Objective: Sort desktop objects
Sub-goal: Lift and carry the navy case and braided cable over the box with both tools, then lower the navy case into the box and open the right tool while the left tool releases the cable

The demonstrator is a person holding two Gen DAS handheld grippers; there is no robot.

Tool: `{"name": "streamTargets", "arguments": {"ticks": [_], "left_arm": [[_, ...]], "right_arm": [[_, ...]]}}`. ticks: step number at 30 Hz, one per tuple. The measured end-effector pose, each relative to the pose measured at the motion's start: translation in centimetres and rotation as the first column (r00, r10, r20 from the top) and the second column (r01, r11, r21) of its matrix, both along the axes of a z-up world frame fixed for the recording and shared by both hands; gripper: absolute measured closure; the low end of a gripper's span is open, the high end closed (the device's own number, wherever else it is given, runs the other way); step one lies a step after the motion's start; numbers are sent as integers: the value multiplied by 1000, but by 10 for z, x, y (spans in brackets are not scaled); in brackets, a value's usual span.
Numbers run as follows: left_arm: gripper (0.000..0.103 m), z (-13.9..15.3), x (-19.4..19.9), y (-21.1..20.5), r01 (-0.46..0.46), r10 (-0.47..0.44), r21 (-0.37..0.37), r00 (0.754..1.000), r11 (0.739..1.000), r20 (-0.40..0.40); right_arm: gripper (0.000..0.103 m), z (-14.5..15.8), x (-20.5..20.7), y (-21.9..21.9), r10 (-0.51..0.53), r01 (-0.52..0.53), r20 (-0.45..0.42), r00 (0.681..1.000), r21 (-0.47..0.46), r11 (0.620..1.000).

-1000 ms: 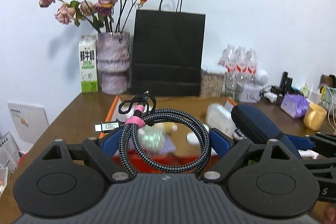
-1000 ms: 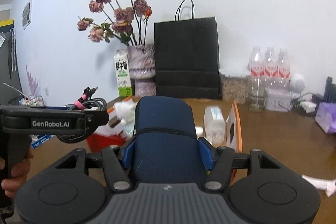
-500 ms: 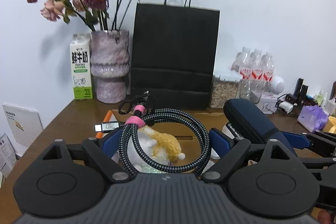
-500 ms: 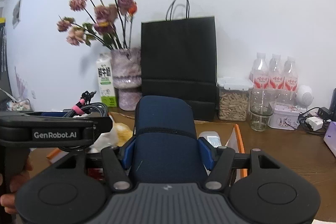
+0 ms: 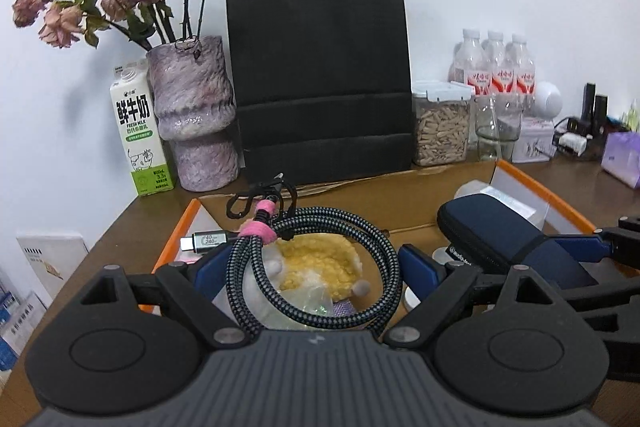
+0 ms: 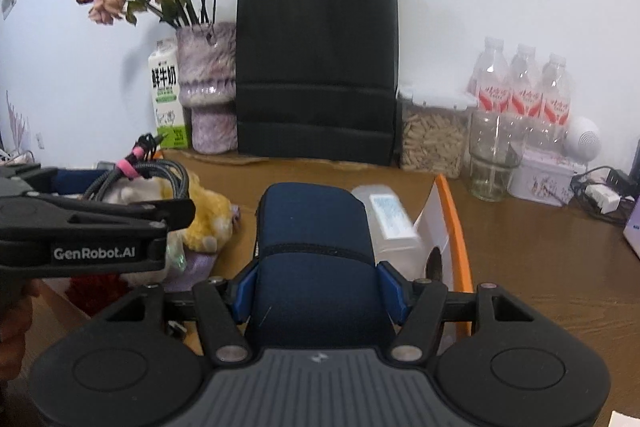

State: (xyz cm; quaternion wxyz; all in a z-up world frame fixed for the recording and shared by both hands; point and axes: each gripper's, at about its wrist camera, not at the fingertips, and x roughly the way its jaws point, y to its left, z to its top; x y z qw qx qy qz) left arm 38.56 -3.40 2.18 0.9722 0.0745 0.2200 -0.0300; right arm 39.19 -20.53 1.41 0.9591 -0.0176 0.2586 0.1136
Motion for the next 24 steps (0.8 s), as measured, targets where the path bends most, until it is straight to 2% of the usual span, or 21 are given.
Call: {"name": "streamTargets", "arguments": {"ticks": [11, 12, 13, 14, 16, 19, 24], "left_arm": [[10, 2, 1, 0, -1, 1, 8, 1000, 1000, -3], [8, 3, 0, 0, -6, 6, 9, 1000, 1000, 1], [3, 5, -1, 0, -21, 21, 18, 1000, 1000, 9], [0, 6, -2, 1, -33, 33, 24, 999, 999, 20], [0, 10, -4, 5, -33, 33, 9, 999, 999, 30], [0, 14, -5, 8, -34, 35, -19, 999, 999, 23], [0, 18, -8, 8, -37, 37, -21, 999, 999, 34]], "right_arm": [[42, 3, -4, 0, -2, 2, 10, 1000, 8, 1000], [39, 6, -6, -1, -5, 5, 19, 1000, 15, 1000], [30, 10, -7, -2, -10, 10, 27, 1000, 22, 1000], [14, 13, -8, -4, -18, 17, 35, 999, 30, 999], [0, 19, -9, -9, -22, 19, 47, 999, 48, 999], [0, 23, -10, -11, -15, 12, 48, 999, 68, 998], [0, 25, -12, -8, 1, -3, 43, 999, 62, 998]]}}
